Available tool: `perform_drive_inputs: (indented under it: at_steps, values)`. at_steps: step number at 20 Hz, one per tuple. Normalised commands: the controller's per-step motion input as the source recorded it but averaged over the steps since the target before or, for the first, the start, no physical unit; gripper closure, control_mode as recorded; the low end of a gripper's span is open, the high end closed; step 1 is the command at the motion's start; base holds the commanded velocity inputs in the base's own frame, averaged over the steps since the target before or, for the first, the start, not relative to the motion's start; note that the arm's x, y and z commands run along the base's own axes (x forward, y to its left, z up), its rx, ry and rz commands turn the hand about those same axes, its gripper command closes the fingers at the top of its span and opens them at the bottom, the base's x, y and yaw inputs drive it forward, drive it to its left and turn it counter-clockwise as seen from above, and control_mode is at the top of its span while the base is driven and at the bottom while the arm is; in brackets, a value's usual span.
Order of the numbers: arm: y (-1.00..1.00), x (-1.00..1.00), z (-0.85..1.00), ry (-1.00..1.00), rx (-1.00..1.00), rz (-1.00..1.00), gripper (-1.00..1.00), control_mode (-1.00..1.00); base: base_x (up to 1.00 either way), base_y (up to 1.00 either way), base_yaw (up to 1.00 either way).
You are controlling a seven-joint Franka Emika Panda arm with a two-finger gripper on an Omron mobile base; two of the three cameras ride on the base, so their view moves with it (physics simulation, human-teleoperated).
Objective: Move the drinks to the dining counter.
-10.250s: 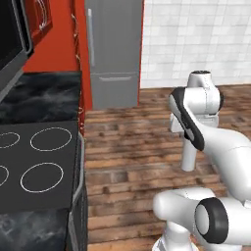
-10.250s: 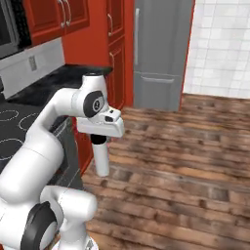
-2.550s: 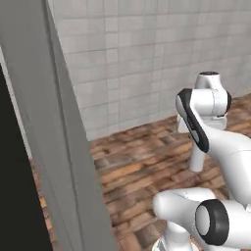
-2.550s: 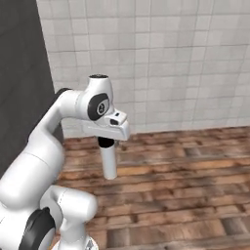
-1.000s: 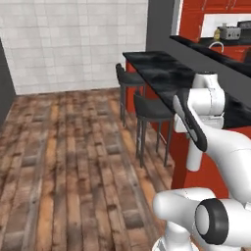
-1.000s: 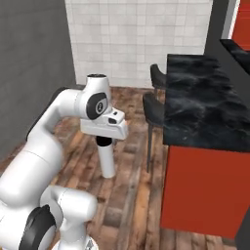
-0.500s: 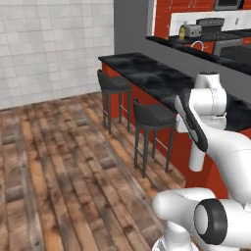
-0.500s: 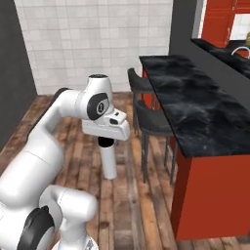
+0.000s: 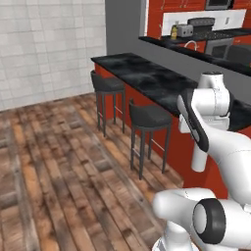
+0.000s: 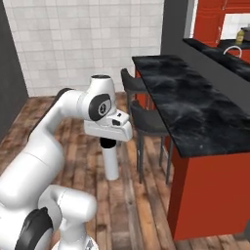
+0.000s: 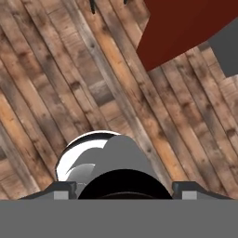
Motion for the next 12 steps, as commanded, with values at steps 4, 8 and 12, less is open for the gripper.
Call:
perform_drive_inputs:
  at_steps: [4,8,12]
  values:
    - [0.0,0.0,0.0,0.0,0.0,0.0,1.0,1.0,0.01,0.04,-0.26]
    - [0.0,0.0,0.0,0.0,0.0,0.0,1.0,1.0,0.0,0.0,-0.34]
    - [0.0,0.0,0.0,0.0,0.0,0.0,1.0,1.0,-0.05,-0.08,-0.4]
